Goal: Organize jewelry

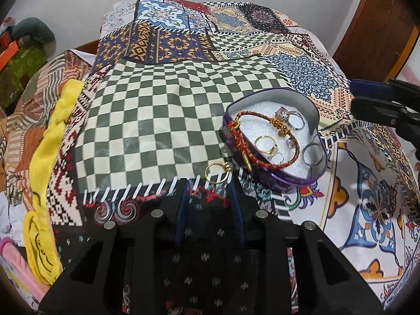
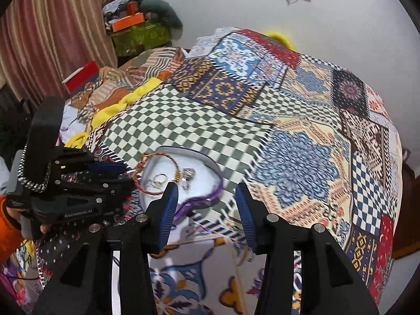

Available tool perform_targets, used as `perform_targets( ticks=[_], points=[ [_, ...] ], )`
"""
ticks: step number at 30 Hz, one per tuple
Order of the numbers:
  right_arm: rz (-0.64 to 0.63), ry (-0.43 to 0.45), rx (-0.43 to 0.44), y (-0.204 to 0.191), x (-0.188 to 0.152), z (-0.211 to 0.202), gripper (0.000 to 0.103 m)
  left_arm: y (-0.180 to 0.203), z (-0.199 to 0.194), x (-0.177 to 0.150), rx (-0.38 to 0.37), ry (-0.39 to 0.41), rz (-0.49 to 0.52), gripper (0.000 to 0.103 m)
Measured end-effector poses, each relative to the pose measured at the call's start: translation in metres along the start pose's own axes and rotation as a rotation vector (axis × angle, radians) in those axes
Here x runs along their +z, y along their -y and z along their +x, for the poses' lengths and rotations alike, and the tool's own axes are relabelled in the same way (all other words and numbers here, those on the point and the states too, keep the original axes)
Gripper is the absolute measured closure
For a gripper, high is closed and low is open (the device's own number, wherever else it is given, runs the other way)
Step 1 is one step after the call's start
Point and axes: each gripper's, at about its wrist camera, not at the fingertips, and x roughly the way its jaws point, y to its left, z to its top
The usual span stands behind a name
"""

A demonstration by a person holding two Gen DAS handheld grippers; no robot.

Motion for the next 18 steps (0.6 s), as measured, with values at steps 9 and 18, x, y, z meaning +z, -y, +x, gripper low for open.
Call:
perform_targets(
  ticks=[9, 18],
  points=[
    [0.035, 0.016, -0.037, 0.024, -0.017, -0.011, 0.061, 0.008, 0.014, 0.009, -0.001, -0.001, 0.024, 0.070],
    [0.046, 0.017, -0.048, 0.028, -0.034, -0.026, 0.061, 0.009, 0.014, 0.007, 0.003, 0.016, 0.026, 0.079]
  ],
)
